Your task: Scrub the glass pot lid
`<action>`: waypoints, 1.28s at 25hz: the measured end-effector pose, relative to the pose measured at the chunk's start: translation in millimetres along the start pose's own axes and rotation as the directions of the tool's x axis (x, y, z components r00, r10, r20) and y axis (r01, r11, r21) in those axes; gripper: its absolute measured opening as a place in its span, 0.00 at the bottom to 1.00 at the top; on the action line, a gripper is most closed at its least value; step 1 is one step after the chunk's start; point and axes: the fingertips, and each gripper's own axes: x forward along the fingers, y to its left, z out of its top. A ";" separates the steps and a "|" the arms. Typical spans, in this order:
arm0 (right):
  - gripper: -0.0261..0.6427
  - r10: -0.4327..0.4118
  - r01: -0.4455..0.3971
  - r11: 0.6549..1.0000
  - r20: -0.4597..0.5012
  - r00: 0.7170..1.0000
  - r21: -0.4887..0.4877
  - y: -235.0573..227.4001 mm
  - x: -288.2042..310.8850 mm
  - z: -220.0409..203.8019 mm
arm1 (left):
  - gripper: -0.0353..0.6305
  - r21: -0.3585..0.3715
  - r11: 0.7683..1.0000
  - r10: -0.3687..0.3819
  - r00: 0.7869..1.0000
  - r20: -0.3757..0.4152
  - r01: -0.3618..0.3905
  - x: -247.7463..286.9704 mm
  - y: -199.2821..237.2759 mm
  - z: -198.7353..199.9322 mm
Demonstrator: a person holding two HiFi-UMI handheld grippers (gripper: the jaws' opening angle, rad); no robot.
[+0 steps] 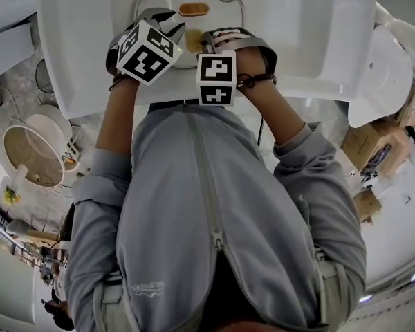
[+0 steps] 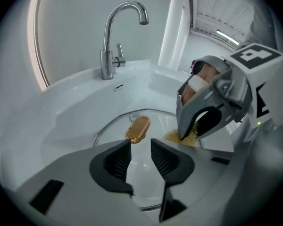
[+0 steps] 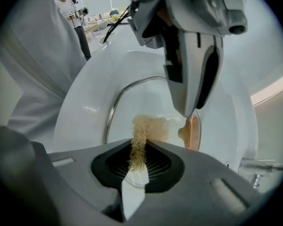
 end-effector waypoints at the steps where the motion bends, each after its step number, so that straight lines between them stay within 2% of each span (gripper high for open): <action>1: 0.11 0.009 -0.009 1.000 0.004 1.000 -0.003 6.0 -0.5 1.1 | 0.23 0.011 1.000 0.001 1.000 -0.003 -0.001 1.1 -0.2 0.9; 5: 0.11 0.060 -0.060 0.998 0.031 0.998 -0.003 28.7 -3.0 3.5 | 0.31 0.064 0.998 0.007 1.000 -0.016 -0.006 9.3 0.8 7.6; 9: 0.11 0.092 -0.093 0.996 0.070 0.993 0.012 41.3 -6.1 4.9 | 0.34 0.105 0.994 0.019 0.999 -0.032 -0.016 18.5 7.6 14.8; 12: 0.11 0.114 -0.118 0.993 0.099 0.988 0.029 46.0 -8.1 3.5 | 0.35 0.137 0.990 0.001 0.998 -0.064 0.008 31.3 8.7 16.3; 17: 0.11 0.115 -0.121 0.992 0.121 0.986 0.044 42.7 -10.1 -2.1 | 0.35 0.140 0.990 -0.021 0.996 -0.081 0.032 41.2 7.1 20.0; 23: 0.11 0.068 -0.078 0.991 0.096 0.993 0.110 9.1 0.5 -22.5 | 0.31 0.150 0.987 -0.037 0.994 -0.102 0.052 41.9 6.5 19.8; 32: 0.11 0.027 -0.031 0.982 0.026 0.999 0.184 -55.6 26.9 -69.5 | 0.31 0.170 0.984 -0.037 0.994 -0.102 0.054 43.1 6.1 20.3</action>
